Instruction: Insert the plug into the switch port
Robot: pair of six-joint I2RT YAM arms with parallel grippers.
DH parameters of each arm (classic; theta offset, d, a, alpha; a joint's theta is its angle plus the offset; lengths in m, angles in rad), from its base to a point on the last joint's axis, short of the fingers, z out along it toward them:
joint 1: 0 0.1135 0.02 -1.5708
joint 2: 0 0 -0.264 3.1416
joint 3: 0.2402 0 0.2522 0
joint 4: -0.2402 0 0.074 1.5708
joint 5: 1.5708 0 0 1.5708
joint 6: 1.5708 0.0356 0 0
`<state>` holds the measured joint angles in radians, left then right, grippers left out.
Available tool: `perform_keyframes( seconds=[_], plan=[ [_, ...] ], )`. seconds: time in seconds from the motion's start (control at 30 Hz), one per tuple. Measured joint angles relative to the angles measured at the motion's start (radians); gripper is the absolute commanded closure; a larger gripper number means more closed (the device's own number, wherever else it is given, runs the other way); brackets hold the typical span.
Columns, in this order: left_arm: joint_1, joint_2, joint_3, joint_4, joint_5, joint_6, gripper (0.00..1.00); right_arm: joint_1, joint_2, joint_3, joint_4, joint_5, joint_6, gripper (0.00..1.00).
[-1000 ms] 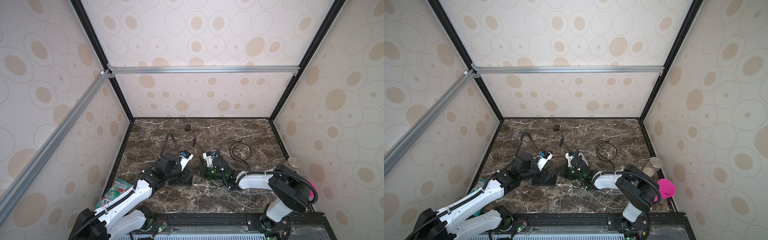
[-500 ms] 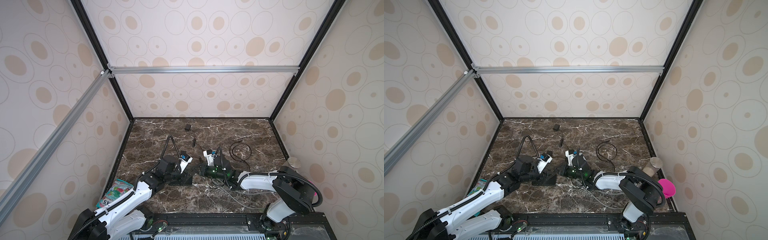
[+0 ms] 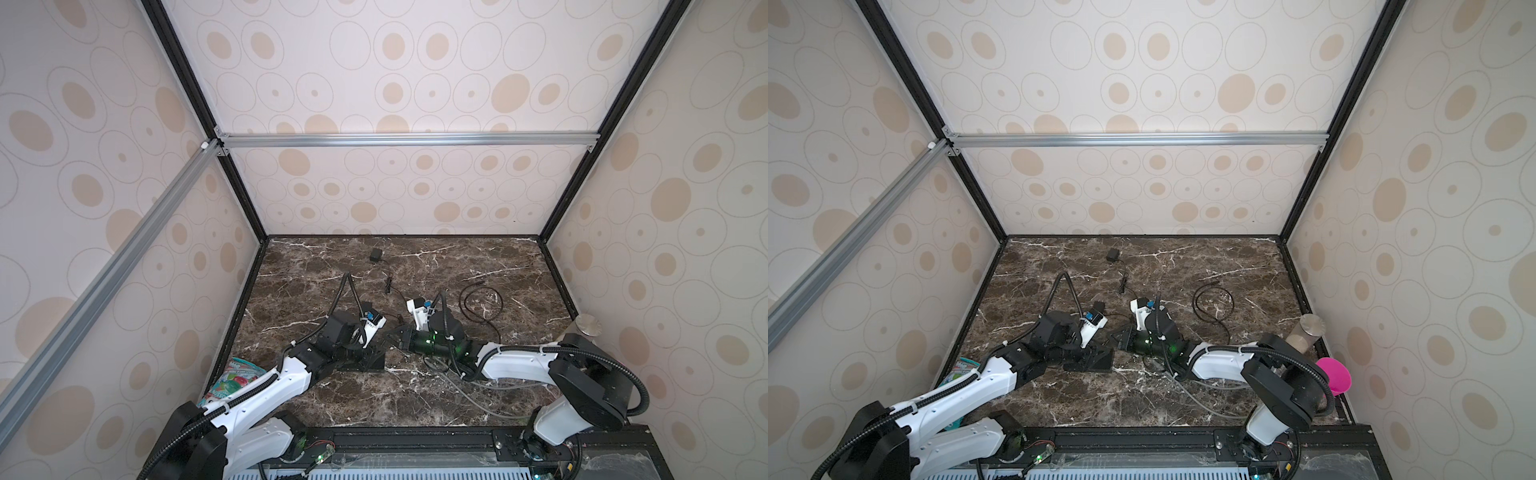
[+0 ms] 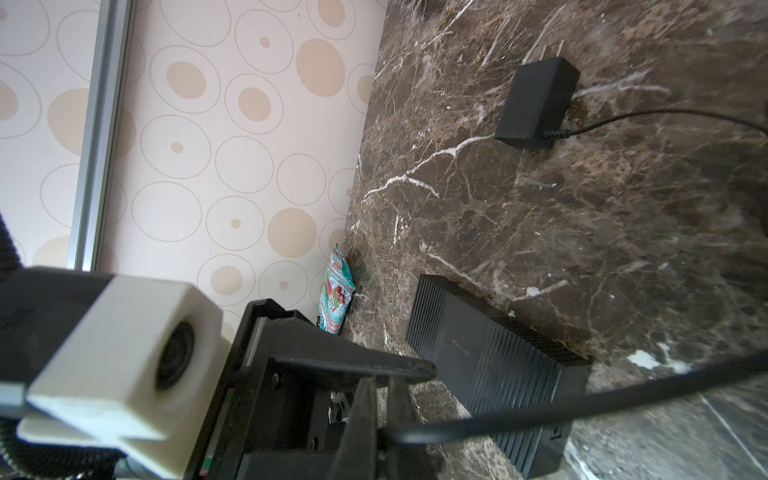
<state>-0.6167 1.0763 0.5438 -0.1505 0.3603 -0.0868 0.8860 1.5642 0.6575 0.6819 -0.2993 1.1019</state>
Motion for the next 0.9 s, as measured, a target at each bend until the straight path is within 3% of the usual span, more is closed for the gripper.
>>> perform_keyframes(
  seconds=[0.07,0.23,0.73,0.8,0.9],
  plan=[
    [-0.001,-0.008,0.0,0.0,0.0,-0.005,0.76,0.0,0.0,0.0,0.004,0.0,0.0,1.0],
    [-0.002,-0.014,0.001,0.005,0.01,-0.009,1.0,-0.001,0.0,0.0,0.021,0.001,0.008,1.0],
    [-0.008,-0.014,0.003,0.007,0.026,-0.005,1.0,-0.002,-0.026,0.0,-0.047,0.023,0.007,1.0],
    [-0.008,-0.014,0.003,0.007,0.026,-0.006,0.94,-0.002,-0.027,0.0,-0.053,0.024,0.007,1.0],
    [-0.008,-0.014,0.003,0.007,0.024,-0.01,0.94,-0.002,-0.027,0.0,-0.062,0.027,0.007,1.0]
  ],
)
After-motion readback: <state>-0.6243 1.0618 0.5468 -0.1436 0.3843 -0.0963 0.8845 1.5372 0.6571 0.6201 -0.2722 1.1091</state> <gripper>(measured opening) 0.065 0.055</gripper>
